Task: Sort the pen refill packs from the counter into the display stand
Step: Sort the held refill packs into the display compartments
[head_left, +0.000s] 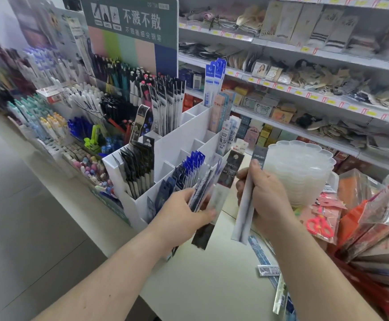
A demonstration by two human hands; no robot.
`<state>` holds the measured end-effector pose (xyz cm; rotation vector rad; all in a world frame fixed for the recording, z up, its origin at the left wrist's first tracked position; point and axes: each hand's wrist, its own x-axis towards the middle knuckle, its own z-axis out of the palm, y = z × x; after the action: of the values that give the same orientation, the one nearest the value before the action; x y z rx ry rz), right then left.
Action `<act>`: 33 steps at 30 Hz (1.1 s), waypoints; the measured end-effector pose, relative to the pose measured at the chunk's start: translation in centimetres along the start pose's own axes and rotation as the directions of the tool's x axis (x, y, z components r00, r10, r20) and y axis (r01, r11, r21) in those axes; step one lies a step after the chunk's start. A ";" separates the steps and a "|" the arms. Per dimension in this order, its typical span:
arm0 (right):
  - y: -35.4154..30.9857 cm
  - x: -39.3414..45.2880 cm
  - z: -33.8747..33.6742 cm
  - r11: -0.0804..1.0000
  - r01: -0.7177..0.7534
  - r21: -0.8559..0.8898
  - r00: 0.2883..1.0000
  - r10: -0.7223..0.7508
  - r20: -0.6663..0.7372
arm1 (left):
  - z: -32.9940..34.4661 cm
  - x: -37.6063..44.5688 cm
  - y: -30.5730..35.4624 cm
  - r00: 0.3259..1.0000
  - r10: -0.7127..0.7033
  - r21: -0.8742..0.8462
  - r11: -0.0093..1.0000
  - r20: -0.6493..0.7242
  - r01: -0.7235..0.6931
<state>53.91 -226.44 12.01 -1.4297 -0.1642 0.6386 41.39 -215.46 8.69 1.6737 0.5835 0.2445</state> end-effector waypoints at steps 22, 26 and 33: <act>3.1 1.8 1.4 0.968 0.217 -0.127 0.958 -0.186 0.220 | -7.0 -3.3 1.2 0.795 0.087 -0.282 0.908 -0.600 -0.311; 3.3 1.9 1.8 0.953 0.251 -0.167 0.959 -0.222 0.176 | -7.2 -3.4 0.9 0.789 0.064 -0.293 0.908 -0.611 -0.300; 5.8 1.9 1.9 0.925 0.233 -0.301 0.972 -0.213 0.097 | -7.3 -3.7 0.1 0.798 0.048 -0.297 0.913 -0.600 -0.278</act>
<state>52.80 -223.85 6.33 -1.6639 -0.4890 0.4829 34.78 -211.05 10.82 1.2575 0.7850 0.9713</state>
